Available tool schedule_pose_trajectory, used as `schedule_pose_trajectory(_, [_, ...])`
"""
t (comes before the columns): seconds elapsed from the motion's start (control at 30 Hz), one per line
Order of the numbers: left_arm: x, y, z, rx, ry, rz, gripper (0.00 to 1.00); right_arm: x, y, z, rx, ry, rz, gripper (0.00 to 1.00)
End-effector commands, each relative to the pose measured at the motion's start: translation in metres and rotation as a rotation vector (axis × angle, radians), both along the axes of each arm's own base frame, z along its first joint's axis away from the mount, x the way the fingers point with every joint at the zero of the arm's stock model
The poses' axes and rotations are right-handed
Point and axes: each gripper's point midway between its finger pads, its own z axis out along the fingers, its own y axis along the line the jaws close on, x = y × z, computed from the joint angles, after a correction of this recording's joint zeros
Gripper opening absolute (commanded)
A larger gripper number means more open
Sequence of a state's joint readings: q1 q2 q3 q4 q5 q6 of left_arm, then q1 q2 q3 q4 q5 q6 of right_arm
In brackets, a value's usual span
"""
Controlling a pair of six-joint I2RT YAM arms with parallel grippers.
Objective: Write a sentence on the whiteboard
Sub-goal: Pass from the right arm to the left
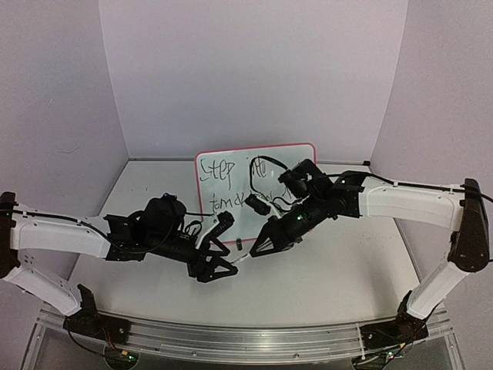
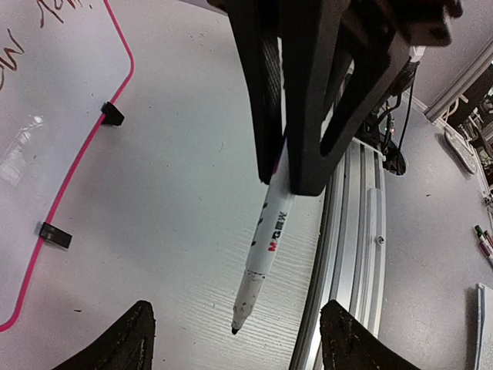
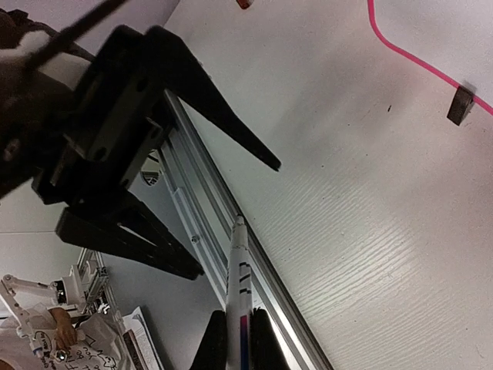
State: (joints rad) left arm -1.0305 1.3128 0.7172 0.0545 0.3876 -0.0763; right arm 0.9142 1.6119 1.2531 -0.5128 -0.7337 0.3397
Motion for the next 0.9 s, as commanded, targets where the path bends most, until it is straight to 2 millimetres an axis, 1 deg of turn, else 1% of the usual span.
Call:
schedule_pose_trajectory(0.0, [0.001, -0.024, 0.032, -0.098, -0.067, -0.04, 0.73, -0.002, 0.009, 0.026, 0.08, -0.01, 0.043, 0.0])
schedule_pose_trajectory(0.13, [0.001, -0.032, 0.037, -0.115, -0.083, -0.054, 0.72, -0.005, 0.01, 0.025, 0.086, 0.001, 0.047, 0.0])
schedule_pose_trajectory(0.2, [0.001, -0.035, 0.039, -0.12, -0.088, -0.062, 0.67, -0.006, 0.011, 0.024, 0.086, 0.003, 0.048, 0.0])
schedule_pose_trajectory(0.23, [0.0, -0.036, 0.04, -0.122, -0.088, -0.069, 0.62, -0.005, 0.011, 0.024, 0.087, 0.003, 0.047, 0.0])
schedule_pose_trajectory(0.3, [-0.001, -0.039, 0.04, -0.126, -0.082, -0.084, 0.46, -0.006, 0.011, 0.023, 0.088, 0.003, 0.048, 0.0])
schedule_pose_trajectory(0.43, [-0.009, -0.044, 0.039, -0.126, -0.067, -0.123, 0.25, -0.006, 0.012, 0.023, 0.096, 0.001, 0.05, 0.0])
schedule_pose_trajectory(0.5, [-0.013, -0.045, 0.039, -0.128, -0.069, -0.134, 0.14, -0.003, 0.012, 0.022, 0.092, -0.009, 0.04, 0.03])
schedule_pose_trajectory(0.57, [-0.014, -0.045, 0.039, -0.127, -0.07, -0.135, 0.03, 0.0, 0.011, 0.021, 0.092, -0.027, 0.018, 0.07])
schedule_pose_trajectory(0.6, [-0.014, -0.044, 0.038, -0.125, -0.071, -0.132, 0.0, 0.002, 0.01, 0.021, 0.093, -0.039, 0.002, 0.11])
schedule_pose_trajectory(0.7, [-0.013, -0.041, 0.039, -0.129, -0.074, -0.114, 0.0, 0.013, 0.007, 0.026, 0.106, -0.083, -0.073, 0.26])
schedule_pose_trajectory(0.83, [-0.006, -0.041, 0.041, -0.148, -0.05, -0.055, 0.0, 0.023, 0.003, 0.034, 0.149, -0.108, -0.179, 0.47])
schedule_pose_trajectory(0.87, [-0.005, -0.042, 0.043, -0.16, -0.041, -0.043, 0.0, 0.027, 0.001, 0.034, 0.153, -0.116, -0.217, 0.51])
